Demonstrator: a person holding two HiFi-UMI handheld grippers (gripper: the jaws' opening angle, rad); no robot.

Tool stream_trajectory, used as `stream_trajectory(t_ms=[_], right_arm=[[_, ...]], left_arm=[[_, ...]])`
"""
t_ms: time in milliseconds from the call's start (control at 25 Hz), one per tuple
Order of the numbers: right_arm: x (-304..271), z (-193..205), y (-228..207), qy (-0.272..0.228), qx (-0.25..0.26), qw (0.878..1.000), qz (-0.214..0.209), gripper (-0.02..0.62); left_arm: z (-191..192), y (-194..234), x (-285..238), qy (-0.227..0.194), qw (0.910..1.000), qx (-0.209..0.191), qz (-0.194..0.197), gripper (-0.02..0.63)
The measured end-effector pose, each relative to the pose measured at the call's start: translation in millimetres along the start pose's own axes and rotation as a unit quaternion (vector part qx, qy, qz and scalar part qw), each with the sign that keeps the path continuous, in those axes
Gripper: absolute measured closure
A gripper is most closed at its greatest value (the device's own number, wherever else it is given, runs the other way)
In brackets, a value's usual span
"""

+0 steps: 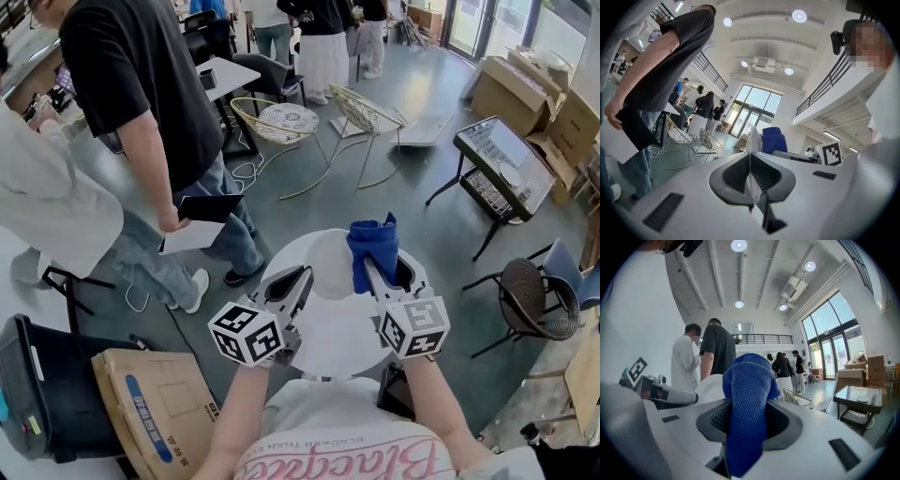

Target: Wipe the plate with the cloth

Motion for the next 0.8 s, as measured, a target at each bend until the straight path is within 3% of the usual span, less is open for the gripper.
stream_trajectory(t_ms=[160,400,640,800], right_arm=[[24.9,-9.5,20.0,-0.027,-0.031,0.997,-0.058,0.443],[23.8,8.1,73.8,0.000,0.033,0.992,-0.125,0.443],[11.2,18.6,71.9,0.015,0.039,0.993,-0.115,0.443],[7.8,27.0,44.4,0.030,0.040,0.997,-0.065,0.443]], left_arm=[[-9.9,-1.5,-2.3,-0.011,0.9999,-0.005,-0.004,0.592],[-25.4,-9.6,-6.7,-0.026,0.9996,-0.004,0.008,0.592],[-23.7,-10.9,-1.9,-0.027,0.9995,0.005,0.013,0.592],[-26.2,-14.3,-0.3,-0.032,0.9992,0.008,0.024,0.592]])
Point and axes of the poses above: the fingertips, and each gripper's own axes: x backward along the fingers, y to its left, z out of its underside, the point moved 3 cm from there along x, backward along the fingers, and after that the axes turned 12 degrees about z, right-handed, at the moved point
